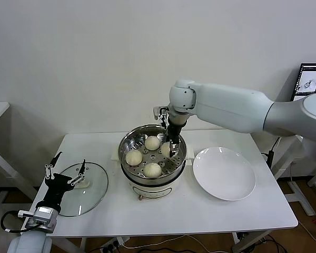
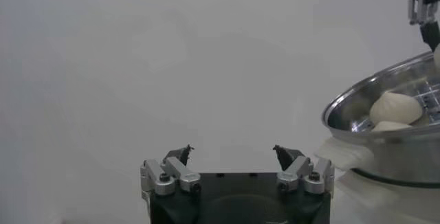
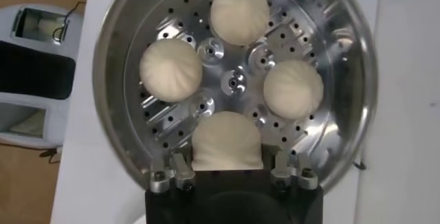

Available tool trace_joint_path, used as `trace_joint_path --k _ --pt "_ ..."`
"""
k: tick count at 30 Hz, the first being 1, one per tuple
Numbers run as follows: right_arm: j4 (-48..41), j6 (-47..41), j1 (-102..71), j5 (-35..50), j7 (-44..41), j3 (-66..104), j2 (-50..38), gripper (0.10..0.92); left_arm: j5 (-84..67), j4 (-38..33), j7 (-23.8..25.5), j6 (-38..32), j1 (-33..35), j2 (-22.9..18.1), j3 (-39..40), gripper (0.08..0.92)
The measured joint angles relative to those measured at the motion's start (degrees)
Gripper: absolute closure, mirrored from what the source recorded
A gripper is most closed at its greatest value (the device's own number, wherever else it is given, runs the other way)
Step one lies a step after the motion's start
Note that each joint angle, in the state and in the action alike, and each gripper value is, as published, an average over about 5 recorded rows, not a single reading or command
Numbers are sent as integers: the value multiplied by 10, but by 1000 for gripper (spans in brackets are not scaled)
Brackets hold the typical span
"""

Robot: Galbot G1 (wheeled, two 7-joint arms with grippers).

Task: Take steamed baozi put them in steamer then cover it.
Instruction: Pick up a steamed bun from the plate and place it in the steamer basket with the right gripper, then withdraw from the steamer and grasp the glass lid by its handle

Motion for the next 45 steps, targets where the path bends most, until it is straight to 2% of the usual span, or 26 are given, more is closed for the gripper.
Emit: trace_joint_path --k 13,16,21,27,36,45 --pt "-28 3 -32 -32 -2 8 15 345 0 1 1 -1 2 0 -1 177" --pt "-32 3 -36 -36 -1 9 18 314 0 1 1 -2 3 0 -1 177" --pt "-36 4 -39 -39 0 12 20 218 0 2 1 -2 3 -1 -2 177" --pt "-31 4 -33 -34 -5 17 12 203 0 -3 1 -2 8 -1 -4 177" --pt "4 8 18 -2 -22 20 -37 203 5 -15 -4 0 16 -4 0 177" --pt "59 14 53 21 -27 70 -134 203 12 -28 -9 8 17 -12 9 177"
